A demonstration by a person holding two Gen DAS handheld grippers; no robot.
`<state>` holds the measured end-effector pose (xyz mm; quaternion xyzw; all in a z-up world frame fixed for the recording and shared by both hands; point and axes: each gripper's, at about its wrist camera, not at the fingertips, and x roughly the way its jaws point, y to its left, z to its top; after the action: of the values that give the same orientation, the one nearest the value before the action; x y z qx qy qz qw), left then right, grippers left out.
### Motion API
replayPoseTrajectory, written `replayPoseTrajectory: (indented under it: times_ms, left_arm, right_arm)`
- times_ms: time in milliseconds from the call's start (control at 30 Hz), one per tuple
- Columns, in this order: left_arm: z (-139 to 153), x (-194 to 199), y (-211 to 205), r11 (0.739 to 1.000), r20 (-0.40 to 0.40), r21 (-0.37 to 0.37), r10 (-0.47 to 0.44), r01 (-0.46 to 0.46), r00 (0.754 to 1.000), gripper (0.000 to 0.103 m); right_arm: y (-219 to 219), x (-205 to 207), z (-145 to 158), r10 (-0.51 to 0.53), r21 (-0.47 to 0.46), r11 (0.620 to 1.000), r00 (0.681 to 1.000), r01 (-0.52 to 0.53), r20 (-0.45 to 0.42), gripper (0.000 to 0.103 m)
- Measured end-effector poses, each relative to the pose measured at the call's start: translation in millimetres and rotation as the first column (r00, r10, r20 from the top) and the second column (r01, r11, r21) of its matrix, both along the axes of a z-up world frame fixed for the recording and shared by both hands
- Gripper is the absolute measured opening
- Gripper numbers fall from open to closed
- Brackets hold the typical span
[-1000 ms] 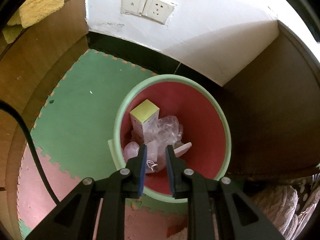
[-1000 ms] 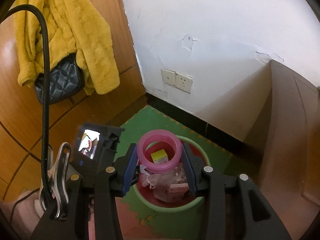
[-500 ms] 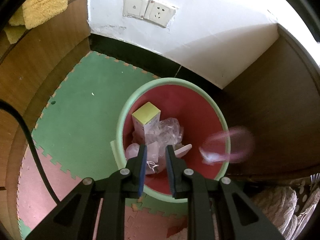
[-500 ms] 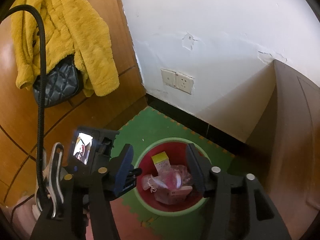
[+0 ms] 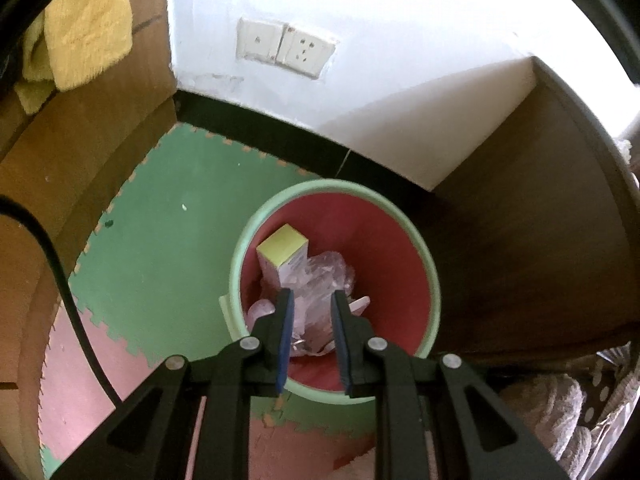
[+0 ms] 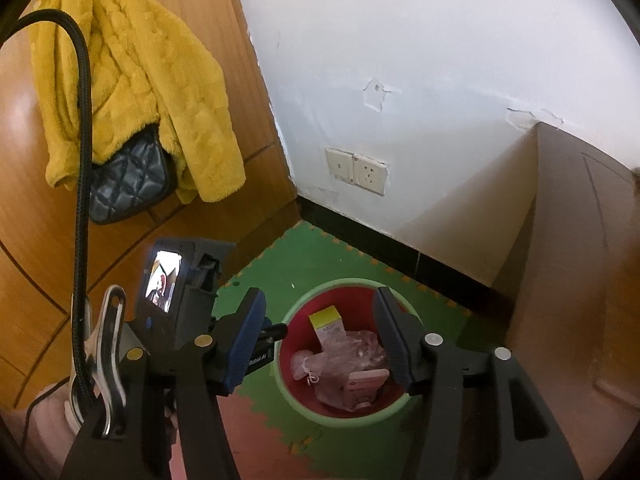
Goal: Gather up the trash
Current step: 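Move both open tools from the bin back to the nightstand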
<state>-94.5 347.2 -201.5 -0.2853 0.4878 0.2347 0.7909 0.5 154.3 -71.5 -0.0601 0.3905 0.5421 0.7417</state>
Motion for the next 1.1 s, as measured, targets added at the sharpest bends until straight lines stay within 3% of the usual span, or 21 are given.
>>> replayPoseTrajectory:
  times_ms: [300, 633, 1100]
  left_arm:
    - [48.5, 13.6, -19.6, 0.996, 0.077, 0.061, -0.070, 0.065, 0.995, 0.019]
    - [94.1, 41.5, -48.0, 0.981, 0.138, 0.115, -0.173, 0.158, 0.975, 0.019]
    - [141.7, 91.3, -106.9, 0.936, 0.201, 0.179, -0.337, 0.304, 0.920, 0.019]
  right_arm:
    - [-32.2, 8.2, 17.8, -0.052, 0.064, 0.997, 0.998, 0.053, -0.019, 0.057]
    - [-81.4, 29.3, 29.8, -0.179, 0.102, 0.978, 0.983, 0.181, -0.026, 0.057]
    - [-152.0, 57.9, 43.3, -0.362, 0.142, 0.922, 0.932, 0.360, -0.011, 0.057]
